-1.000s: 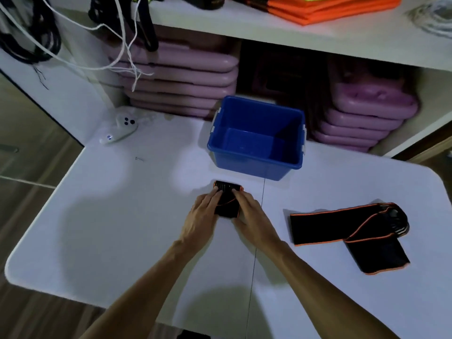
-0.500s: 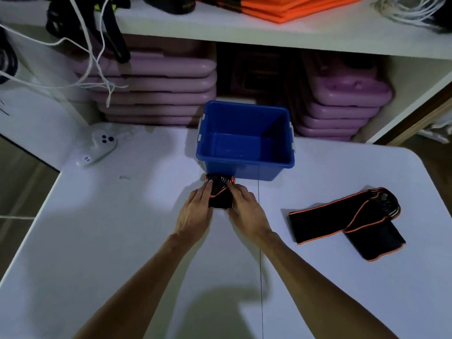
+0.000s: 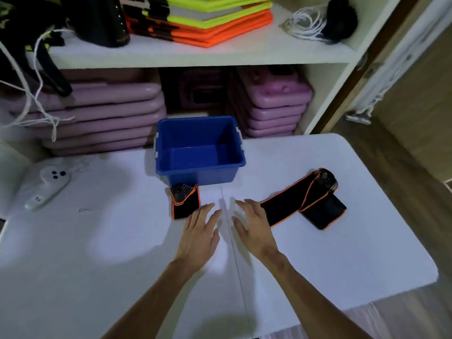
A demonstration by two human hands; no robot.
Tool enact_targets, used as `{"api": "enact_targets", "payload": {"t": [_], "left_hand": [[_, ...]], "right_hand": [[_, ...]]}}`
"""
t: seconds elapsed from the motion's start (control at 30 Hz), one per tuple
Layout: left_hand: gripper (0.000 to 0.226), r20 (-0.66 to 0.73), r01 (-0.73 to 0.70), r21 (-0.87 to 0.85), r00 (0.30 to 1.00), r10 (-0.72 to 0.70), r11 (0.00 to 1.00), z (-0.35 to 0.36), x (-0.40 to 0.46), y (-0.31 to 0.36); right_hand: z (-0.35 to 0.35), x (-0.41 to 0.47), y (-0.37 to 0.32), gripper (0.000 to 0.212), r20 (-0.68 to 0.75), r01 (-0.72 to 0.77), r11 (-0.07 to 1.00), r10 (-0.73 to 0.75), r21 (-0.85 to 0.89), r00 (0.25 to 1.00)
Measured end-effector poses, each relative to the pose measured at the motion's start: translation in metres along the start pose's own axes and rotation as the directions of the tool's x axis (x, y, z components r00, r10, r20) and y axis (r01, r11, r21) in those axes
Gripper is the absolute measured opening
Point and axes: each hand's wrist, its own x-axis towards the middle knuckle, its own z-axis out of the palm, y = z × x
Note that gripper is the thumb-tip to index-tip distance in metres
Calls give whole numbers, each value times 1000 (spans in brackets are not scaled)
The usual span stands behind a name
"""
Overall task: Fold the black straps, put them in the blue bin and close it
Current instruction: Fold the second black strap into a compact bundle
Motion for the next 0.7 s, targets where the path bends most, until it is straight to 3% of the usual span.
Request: {"api": "enact_targets", "payload": {"t": [0.2,0.4,0.53,0.7], "left_hand": [[42,198,-120,-14,973,120,993,19,44,53],[45,302,-173,-28,937,173,985,52,82,101],[48,323,-148,28,937,131,989,77,100,121],[46,349,-82,88,936,46,993,100,106,136]], "right_hand": [[-60,-25,61,38,-141,-221,975,221,15,965],[-108,-43,128,36,-149,-381,925,377,3,914],[-135,-32,169,39,-107,-415,909,409,-35,906],[-161,12,200,47,-79,-329,937,322,-113,943]]}}
